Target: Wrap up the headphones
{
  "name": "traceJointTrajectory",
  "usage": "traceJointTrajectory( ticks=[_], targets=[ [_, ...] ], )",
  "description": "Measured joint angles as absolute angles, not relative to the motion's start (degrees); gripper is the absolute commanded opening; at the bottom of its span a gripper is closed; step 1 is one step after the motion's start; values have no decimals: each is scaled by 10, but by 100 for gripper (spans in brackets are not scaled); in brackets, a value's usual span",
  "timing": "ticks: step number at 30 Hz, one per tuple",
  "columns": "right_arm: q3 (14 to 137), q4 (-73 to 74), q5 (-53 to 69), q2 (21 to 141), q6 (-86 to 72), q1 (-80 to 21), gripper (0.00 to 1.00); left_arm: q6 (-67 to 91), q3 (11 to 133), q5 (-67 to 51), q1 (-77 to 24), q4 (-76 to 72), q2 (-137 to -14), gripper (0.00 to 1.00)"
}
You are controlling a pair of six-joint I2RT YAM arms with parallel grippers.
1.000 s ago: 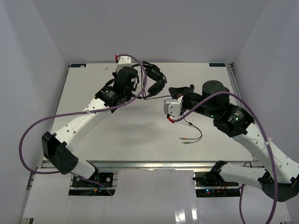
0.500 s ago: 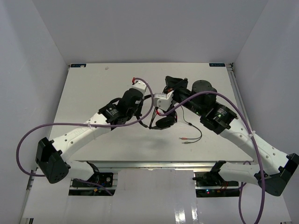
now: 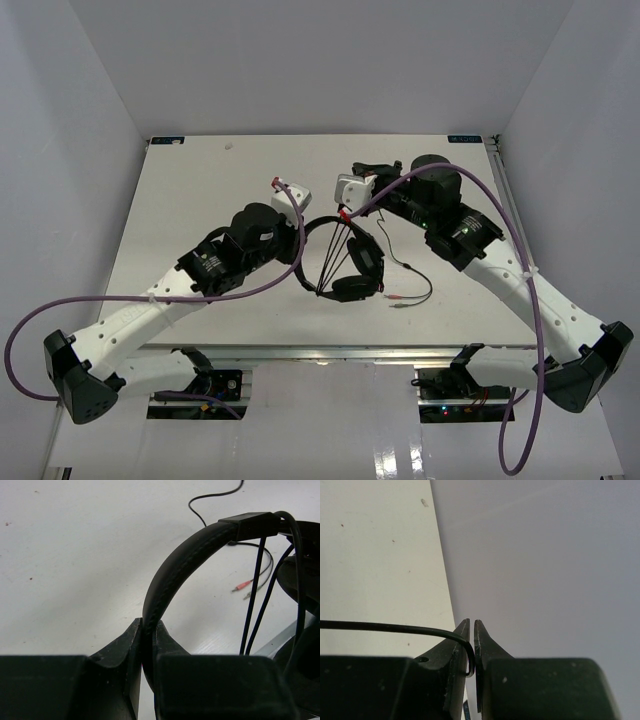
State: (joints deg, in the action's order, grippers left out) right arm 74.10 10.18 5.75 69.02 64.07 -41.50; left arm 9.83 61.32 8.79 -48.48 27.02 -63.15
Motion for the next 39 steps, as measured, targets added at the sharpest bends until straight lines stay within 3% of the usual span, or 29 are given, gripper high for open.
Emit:
traceJointTrajectory(
  ticks=[10,21,31,39],
  targets=[
    [760,118,128,711,578,-370,13,94,613,54,-491,266,-626,0],
    [690,120,235,679,504,-276,13,95,636,35,-493,292,-575,0],
    [650,99,436,680,363,-216,14,102,801,25,-493,345,-609,0],
    [580,-20,569,707,196,-210,18,135,959,-27,-494,367,-683,0]
  ],
)
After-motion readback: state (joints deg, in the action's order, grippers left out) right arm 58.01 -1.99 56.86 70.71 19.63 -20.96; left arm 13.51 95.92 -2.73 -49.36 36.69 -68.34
